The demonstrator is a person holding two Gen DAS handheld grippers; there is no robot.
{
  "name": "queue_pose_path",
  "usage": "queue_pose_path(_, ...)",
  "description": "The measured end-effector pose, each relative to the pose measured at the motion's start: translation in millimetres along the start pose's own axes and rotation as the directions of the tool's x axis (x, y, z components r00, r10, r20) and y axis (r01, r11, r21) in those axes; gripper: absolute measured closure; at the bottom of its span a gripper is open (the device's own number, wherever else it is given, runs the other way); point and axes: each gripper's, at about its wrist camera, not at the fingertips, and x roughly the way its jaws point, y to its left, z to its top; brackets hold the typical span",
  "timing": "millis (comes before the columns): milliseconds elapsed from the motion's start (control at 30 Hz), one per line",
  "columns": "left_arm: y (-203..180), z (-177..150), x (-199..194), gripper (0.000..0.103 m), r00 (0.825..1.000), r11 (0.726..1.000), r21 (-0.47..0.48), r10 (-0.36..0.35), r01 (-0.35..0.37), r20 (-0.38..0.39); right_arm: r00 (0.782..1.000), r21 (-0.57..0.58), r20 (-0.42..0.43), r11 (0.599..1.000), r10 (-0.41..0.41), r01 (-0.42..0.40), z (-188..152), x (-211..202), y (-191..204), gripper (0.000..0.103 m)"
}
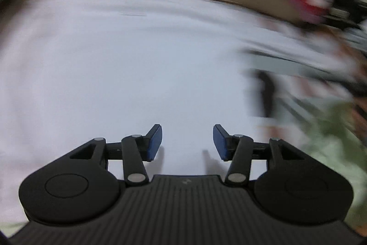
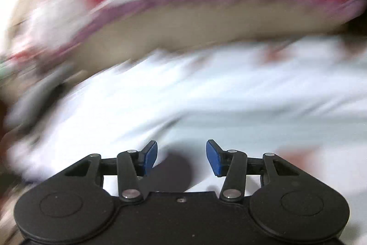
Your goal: Fold clothes
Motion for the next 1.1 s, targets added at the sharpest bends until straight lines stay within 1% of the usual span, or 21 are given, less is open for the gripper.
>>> queue_pose_path(67, 41, -6, -22, 0.054, 0.993, 0.989, -0.091, 0.119, -0.117, 0.013, 0.984, -0.008, -0.1, 0.989, 0.145, -0.147, -31, 15, 30, 0.05)
queue_pose_path(167, 101, -14, -55, 0.054, 0.958, 0.934, -0.227, 0.288, -0.277, 0.015, 0.965, 0.002, -0.165, 0.978, 0.204, -0.207, -65, 30, 59, 0.05)
queue_pose_path(233, 131, -20, -73, 0.054, 0.943, 0.907, -0.289, 0.331, -0.307, 0.038, 0.955, 0.051, -0.189, 0.973, 0.23, -0.225, -87, 40, 72, 0.05)
queue_pose_path(267, 138, -24, -80, 0.054, 0.935, 0.901, -0.294, 0.349, -0.317, 0.062, 0.954, 0.098, -0.188, 0.971, 0.233, -0.218, -95, 44, 71, 0.05)
queue_pose_path(300, 145, -28, -86, 0.054, 0.927, 0.897, -0.298, 0.366, -0.327, 0.083, 0.961, 0.135, -0.17, 0.971, 0.217, -0.195, -103, 42, 70, 0.05)
queue_pose_path(333, 150, -34, -90, 0.054, 0.924, 0.895, -0.299, 0.371, -0.33, 0.092, 0.968, 0.173, -0.152, 0.97, 0.2, -0.173, -111, 39, 69, 0.05)
queue_pose_path(433, 166, -52, -92, 0.053, 0.943, 0.905, -0.317, 0.323, -0.283, 0.081, 0.989, 0.266, -0.07, 0.958, 0.134, -0.111, -124, 23, 59, 0.05)
queue_pose_path(467, 169, -55, -90, 0.051, 0.955, 0.915, -0.315, 0.288, -0.253, 0.069, 0.993, 0.292, -0.043, 0.952, 0.105, -0.088, -124, 16, 54, 0.05)
queue_pose_path(533, 169, -62, -83, 0.045, 0.97, 0.933, -0.284, 0.242, -0.221, 0.04, 0.999, 0.315, -0.008, 0.948, 0.049, -0.044, -122, 2, 49, 0.05)
queue_pose_path(600, 167, -66, -73, 0.031, 0.971, 0.938, -0.264, 0.239, -0.226, 0.018, 1.0, 0.295, 0.0, 0.955, 0.028, -0.027, -121, 0, 53, 0.05)
queue_pose_path(633, 169, -66, -67, 0.027, 0.974, 0.934, -0.283, 0.227, -0.216, 0.006, 1.0, 0.279, -0.002, 0.96, 0.031, -0.03, -121, 3, 57, 0.049)
queue_pose_path(667, 174, -66, -61, 0.023, 0.977, 0.924, -0.326, 0.211, -0.201, -0.004, 0.999, 0.262, -0.004, 0.965, 0.035, -0.033, -122, 6, 61, 0.044)
queue_pose_path(767, 191, -70, -38, 0.022, 0.983, 0.879, -0.442, 0.178, -0.18, -0.046, 0.999, 0.211, -0.011, 0.977, 0.045, -0.042, -123, 15, 73, 0.04)
queue_pose_path(800, 192, -71, -33, 0.025, 0.979, 0.871, -0.448, 0.197, -0.202, -0.059, 0.999, 0.194, -0.013, 0.98, 0.049, -0.045, -123, 18, 77, 0.04)
queue_pose_path(833, 189, -72, -27, 0.027, 0.975, 0.879, -0.422, 0.21, -0.222, -0.075, 0.999, 0.177, -0.016, 0.983, 0.052, -0.048, -123, 21, 80, 0.04)
queue_pose_path(867, 185, -70, -20, 0.04, 0.979, 0.903, -0.38, 0.182, -0.203, -0.089, 0.998, 0.16, -0.018, 0.986, 0.055, -0.052, -124, 24, 84, 0.04)
queue_pose_path(900, 179, -69, -15, 0.067, 0.982, 0.923, -0.337, 0.16, -0.184, -0.097, 0.998, 0.143, -0.021, 0.988, 0.059, -0.055, -124, 27, 88, 0.04)
queue_pose_path(933, 171, -69, -13, 0.084, 0.985, 0.94, -0.295, 0.153, -0.17, -0.08, 0.998, 0.126, -0.023, 0.99, 0.062, -0.058, -124, 30, 92, 0.04)
queue_pose_path(967, 162, -68, -12, 0.097, 0.985, 0.954, -0.248, 0.157, -0.168, -0.064, 0.998, 0.108, -0.026, 0.992, 0.065, -0.062, -125, 33, 96, 0.04)
queue_pose_path(1033, 144, -65, -16, 0.097, 0.973, 0.961, -0.151, 0.231, -0.231, -0.017, 0.997, 0.075, -0.031, 0.995, 0.07, -0.068, -125, 40, 104, 0.04)
queue_pose_path(1100, 129, -62, -21, 0.097, 0.956, 0.955, -0.075, 0.29, -0.286, 0.044, 0.998, 0.061, -0.031, 0.997, 0.052, -0.05, -125, 47, 104, 0.04)
